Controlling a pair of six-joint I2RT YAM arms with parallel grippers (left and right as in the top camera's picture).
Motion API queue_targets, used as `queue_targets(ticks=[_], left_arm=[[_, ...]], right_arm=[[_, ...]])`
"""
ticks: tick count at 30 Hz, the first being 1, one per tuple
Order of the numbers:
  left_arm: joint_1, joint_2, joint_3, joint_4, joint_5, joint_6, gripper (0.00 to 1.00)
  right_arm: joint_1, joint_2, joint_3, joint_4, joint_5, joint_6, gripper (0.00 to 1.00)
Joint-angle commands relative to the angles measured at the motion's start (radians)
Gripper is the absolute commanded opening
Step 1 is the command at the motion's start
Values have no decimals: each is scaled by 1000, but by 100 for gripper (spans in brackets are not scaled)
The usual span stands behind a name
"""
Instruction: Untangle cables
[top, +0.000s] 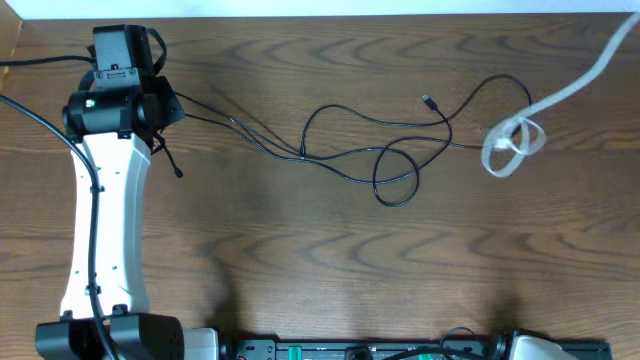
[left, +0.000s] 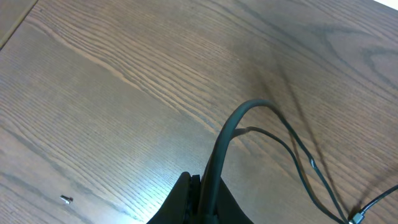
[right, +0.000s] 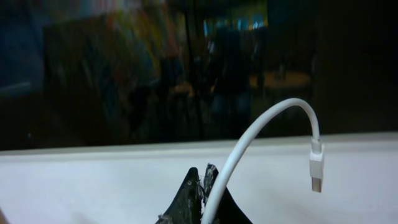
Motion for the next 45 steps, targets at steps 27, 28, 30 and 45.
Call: queue_targets(ticks=[27, 28, 30, 45], left_arm=[[5, 37, -10, -8, 19, -8, 7], [5, 37, -10, -6, 28, -8, 7], [5, 37, -10, -4, 44, -8, 8], [4, 37, -10, -11, 51, -8, 7]], right_arm=[[-247, 588, 26, 317, 165, -73, 1], [-263, 595, 26, 316, 168, -85, 1], [-285, 620, 26, 311, 167, -93, 1], [-401, 950, 26, 335, 213, -62, 1]])
